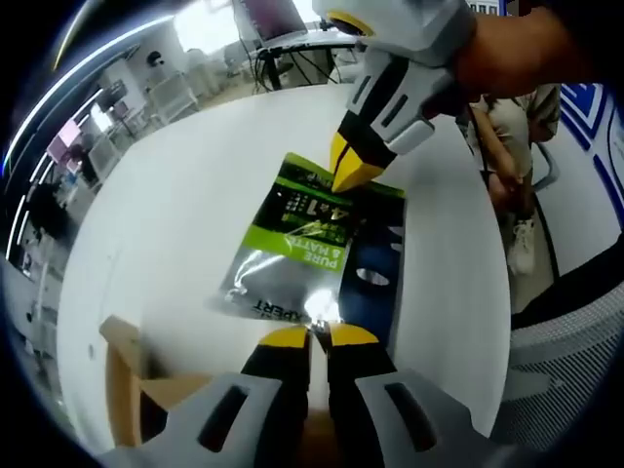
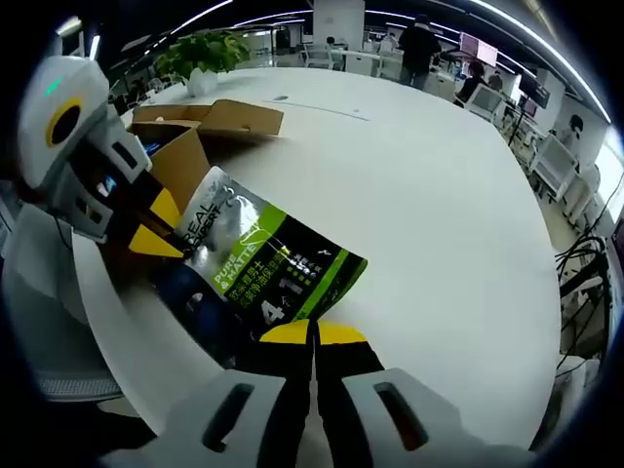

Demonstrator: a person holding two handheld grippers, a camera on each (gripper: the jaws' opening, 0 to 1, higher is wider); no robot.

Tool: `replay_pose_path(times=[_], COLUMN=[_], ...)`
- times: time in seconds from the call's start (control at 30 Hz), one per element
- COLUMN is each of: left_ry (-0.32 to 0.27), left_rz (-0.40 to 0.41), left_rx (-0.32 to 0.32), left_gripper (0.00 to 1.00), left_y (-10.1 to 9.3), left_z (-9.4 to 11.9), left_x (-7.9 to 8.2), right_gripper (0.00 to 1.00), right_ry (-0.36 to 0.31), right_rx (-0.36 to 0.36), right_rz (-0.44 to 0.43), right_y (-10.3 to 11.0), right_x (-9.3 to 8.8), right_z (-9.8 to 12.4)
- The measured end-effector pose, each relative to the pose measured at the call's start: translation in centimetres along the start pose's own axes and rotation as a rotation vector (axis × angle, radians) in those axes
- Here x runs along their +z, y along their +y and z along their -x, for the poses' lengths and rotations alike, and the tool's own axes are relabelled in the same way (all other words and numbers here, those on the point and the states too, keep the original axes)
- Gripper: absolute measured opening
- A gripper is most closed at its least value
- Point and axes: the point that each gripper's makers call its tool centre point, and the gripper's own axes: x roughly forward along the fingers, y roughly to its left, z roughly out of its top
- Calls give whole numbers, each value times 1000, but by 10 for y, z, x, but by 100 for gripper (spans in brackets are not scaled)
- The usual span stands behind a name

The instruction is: Operate the shoe box by opening the lid, removing the specified soft item, and placing it in the target area until the item is outside and the box remains undamaged.

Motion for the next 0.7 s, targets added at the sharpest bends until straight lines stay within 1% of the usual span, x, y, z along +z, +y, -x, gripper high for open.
replay_pose_path(times=[0.3,0.47,0.53,0.6,0.63,0.7], left_ry=[44,57,50,36,38,31], left_rz=[34,47,70,69,69,73], left_rx=[-30,-14,-13,-15,-12,-11], left_gripper=[2,5,8,8,8,8], left_y=[-7,-5,-3,-4,-3,-3], left_z=[-8,-10,-10,-9,-9,-7], left_x=[-7,-10,-11,-9,-9,-8], right_gripper=[0,0,0,0,1,5], right_ry=[6,18,15,11,10,6], right_rx=[8,14,11,11,11,14], right_rz=[-2,-17,-11,-11,-13,-22], right_y=[0,-3,-4,-4,-4,-3], right_x=[-7,-12,-13,-14,-14,-14], right_z=[-5,-7,-7,-7,-7,-7])
